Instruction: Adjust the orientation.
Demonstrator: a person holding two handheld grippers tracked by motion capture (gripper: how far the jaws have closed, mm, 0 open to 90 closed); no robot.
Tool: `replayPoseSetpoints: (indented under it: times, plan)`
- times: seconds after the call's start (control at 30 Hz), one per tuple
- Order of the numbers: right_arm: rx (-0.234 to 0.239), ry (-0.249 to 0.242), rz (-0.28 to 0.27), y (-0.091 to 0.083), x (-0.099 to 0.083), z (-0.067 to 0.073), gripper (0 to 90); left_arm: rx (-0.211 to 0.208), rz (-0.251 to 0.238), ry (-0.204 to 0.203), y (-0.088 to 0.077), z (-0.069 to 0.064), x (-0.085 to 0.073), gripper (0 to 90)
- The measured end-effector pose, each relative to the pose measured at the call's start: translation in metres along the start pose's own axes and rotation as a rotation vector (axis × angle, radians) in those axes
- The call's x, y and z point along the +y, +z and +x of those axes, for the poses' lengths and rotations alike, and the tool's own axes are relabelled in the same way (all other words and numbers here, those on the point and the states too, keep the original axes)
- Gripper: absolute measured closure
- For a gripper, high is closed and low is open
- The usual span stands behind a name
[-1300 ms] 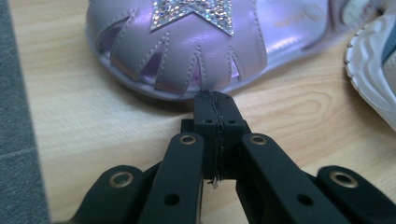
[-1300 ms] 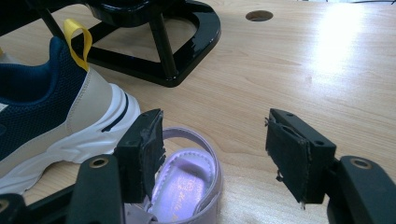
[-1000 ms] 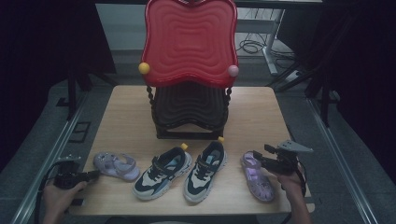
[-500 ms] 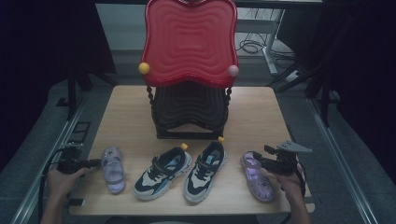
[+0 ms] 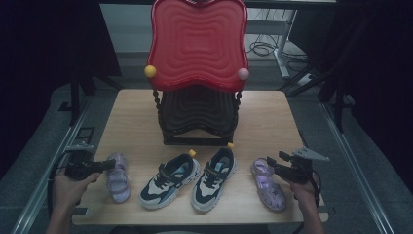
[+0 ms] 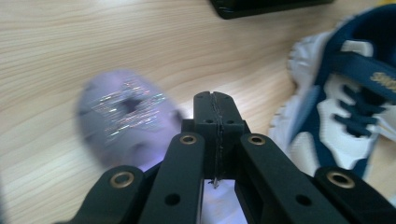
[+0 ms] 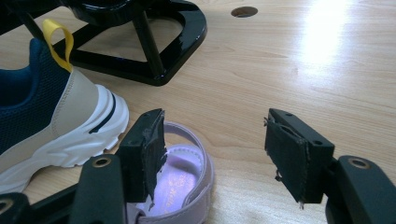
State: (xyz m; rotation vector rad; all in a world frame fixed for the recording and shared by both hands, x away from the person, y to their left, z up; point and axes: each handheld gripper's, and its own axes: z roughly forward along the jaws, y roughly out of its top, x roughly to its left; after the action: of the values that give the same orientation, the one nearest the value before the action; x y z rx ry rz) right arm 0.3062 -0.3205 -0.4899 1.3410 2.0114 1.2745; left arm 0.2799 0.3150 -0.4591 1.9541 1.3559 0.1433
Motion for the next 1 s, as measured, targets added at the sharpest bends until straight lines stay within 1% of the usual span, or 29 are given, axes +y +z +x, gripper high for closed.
replayPoseSetpoints:
  times: [0.1, 0.13, 0.17, 0.2, 0.33, 0.43, 0.47, 0.57, 0.7, 0.83, 0.87, 1.0]
  plan:
    - [-0.004, 0.005, -0.001, 0.000, -0.001, -0.001, 38.0, -0.011, 0.021, 0.022, 0.009, -0.012, 0.002, 89.5]
    - [-0.005, 0.007, -0.004, -0.001, -0.001, -0.002, 38.0, -0.005, 0.036, 0.032, 0.014, -0.018, 0.002, 89.5]
    - [-0.005, 0.007, -0.004, -0.001, -0.001, -0.002, 38.0, -0.005, 0.036, 0.032, 0.014, -0.018, 0.002, 89.5]
    - [-0.009, 0.013, -0.004, -0.001, -0.001, -0.002, 38.0, 0.008, 0.053, 0.040, 0.018, -0.023, 0.001, 89.5]
    - [-0.023, 0.029, -0.009, -0.003, -0.002, -0.005, 38.0, 0.014, 0.067, 0.041, 0.023, -0.026, -0.003, 89.5]
    - [-0.029, 0.038, -0.014, -0.004, -0.002, -0.006, 38.0, 0.002, 0.075, 0.037, 0.027, -0.028, -0.008, 89.5]
    - [-0.032, 0.039, -0.014, -0.004, -0.002, -0.007, 38.0, 0.005, 0.081, 0.045, 0.028, -0.030, -0.010, 89.5]
    - [-0.035, 0.039, -0.012, -0.004, -0.002, -0.007, 38.0, 0.006, 0.090, 0.050, 0.030, -0.032, -0.013, 89.5]
    - [-0.038, 0.048, -0.005, -0.003, -0.003, -0.006, 38.0, 0.004, 0.092, 0.054, 0.031, -0.036, -0.017, 89.5]
    - [-0.046, 0.049, -0.001, -0.004, -0.003, -0.007, 38.0, 0.008, 0.099, 0.070, 0.034, -0.041, -0.020, 89.5]
    - [-0.054, 0.062, 0.003, -0.004, -0.004, -0.008, 38.1, 0.010, 0.102, 0.073, 0.034, -0.042, -0.020, 89.5]
    - [-0.059, 0.070, 0.004, -0.004, -0.005, -0.010, 38.1, 0.021, 0.101, 0.075, 0.034, -0.043, -0.022, 89.6]
